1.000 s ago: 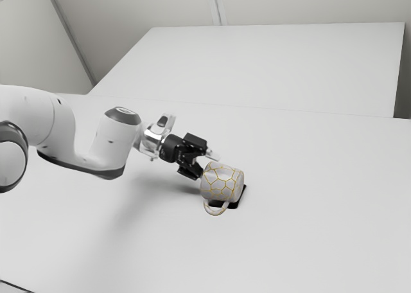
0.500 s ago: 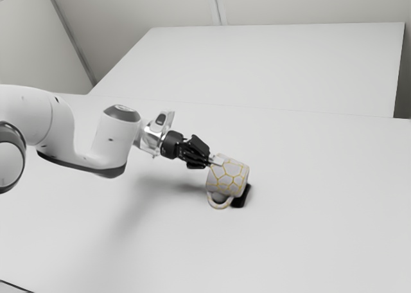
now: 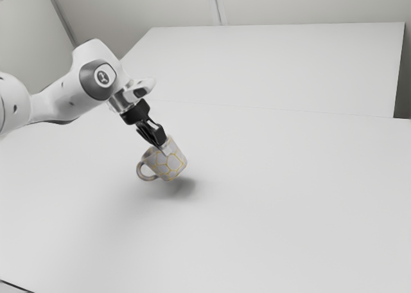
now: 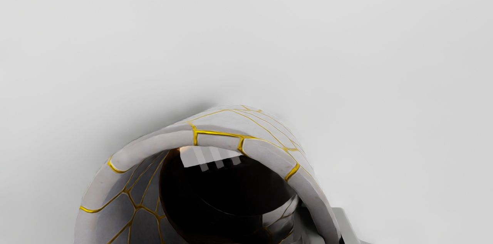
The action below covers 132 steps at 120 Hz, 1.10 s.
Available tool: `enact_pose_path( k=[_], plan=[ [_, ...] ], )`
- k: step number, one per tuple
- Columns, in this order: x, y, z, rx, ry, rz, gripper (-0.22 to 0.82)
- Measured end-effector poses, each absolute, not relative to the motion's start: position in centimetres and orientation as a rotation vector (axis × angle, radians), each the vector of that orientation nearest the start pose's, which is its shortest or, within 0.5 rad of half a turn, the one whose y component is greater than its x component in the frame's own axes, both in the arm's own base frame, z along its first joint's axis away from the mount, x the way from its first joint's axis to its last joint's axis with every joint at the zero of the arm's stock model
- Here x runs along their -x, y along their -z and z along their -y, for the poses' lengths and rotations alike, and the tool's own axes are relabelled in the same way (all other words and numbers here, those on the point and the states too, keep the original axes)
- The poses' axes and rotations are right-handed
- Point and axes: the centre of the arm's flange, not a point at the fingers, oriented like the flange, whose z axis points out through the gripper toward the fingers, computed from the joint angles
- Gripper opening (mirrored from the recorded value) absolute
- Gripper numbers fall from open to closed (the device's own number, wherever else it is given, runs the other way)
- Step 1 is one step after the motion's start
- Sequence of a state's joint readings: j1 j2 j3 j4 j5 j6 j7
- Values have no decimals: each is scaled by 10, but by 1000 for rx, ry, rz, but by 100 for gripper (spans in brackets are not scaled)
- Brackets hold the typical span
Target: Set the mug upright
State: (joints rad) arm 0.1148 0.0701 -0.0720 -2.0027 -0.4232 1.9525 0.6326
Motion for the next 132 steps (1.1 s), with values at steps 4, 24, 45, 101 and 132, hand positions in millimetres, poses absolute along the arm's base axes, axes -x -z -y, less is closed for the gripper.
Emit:
enact_pose_path(
  k=[4, 24, 45, 101, 132],
  plan=[
    [-559, -419, -4, 3426, 17, -696, -18],
    [-561, -417, -36, 3276, 2, -562, -18],
    [-553, -400, -50, 3211, 24, -442, -18],
    [-543, -350, -39, 3173, 74, -281, -13],
    [-544, -360, -35, 3181, 121, -240, 36]
  ],
)
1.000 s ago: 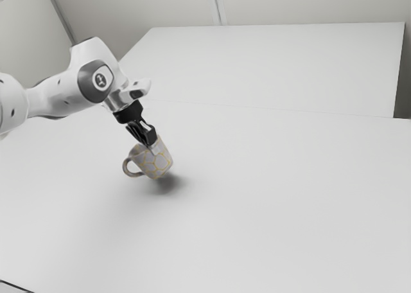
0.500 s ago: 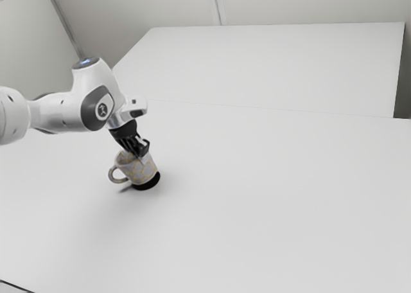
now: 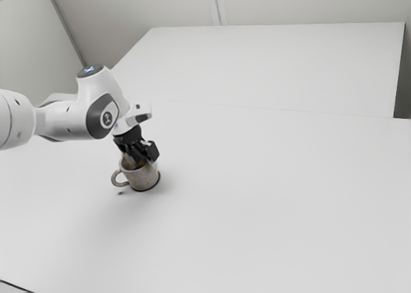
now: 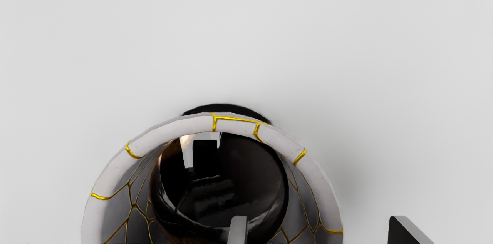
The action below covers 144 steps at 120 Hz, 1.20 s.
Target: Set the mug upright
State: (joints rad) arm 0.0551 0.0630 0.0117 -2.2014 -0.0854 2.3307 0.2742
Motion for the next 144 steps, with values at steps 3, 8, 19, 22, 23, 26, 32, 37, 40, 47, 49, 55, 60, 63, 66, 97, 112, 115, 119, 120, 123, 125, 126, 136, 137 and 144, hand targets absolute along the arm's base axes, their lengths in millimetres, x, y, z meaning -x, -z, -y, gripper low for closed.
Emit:
enact_pose_path(
  k=[3, 8, 19, 22, 23, 26, 32, 37, 40, 47, 49, 55, 60, 63, 66, 97, 112, 115, 119, 120, 123, 125, 126, 136, 137, 144],
  plan=[
    [-544, -364, -35, 3180, 132, -237, 39],
    [-544, -373, -35, 3180, 150, -233, 43],
    [-550, -398, -34, 3177, 195, -230, 49],
    [-553, -407, -34, 3177, 208, -229, 50],
    [-554, -410, -34, 3177, 212, -228, 51],
    [-559, -420, -34, 3179, 224, -227, 52],
    [-569, -445, -34, 3180, 249, -227, 54],
    [-576, -464, -34, 3182, 258, -229, 55],
    [-579, -474, -34, 3184, 258, -231, 55],
    [-591, -500, -34, 3185, 261, -237, 57],
    [-593, -507, -34, 3185, 263, -239, 57],
    [-597, -526, -33, 3185, 258, -246, 58],
    [-599, -541, -33, 3186, 252, -251, 58],
    [-600, -550, -32, 3186, 251, -255, 58],
    [-601, -558, -32, 3186, 250, -258, 59],
    [-593, -621, -24, 3190, 209, -292, 60],
    [-587, -624, -25, 3199, 153, -289, 60],
    [-586, -624, -25, 3201, 143, -288, 60],
    [-585, -625, -26, 3202, 133, -288, 60],
    [-584, -625, -26, 3203, 131, -288, 60],
    [-584, -624, -26, 3204, 123, -288, 60],
    [-584, -624, -26, 3204, 119, -288, 60],
    [-583, -624, -26, 3205, 116, -288, 60],
    [-583, -622, -25, 3208, 99, -289, 60],
    [-583, -622, -25, 3208, 98, -290, 60],
    [-583, -621, -24, 3209, 90, -290, 60]
  ],
)
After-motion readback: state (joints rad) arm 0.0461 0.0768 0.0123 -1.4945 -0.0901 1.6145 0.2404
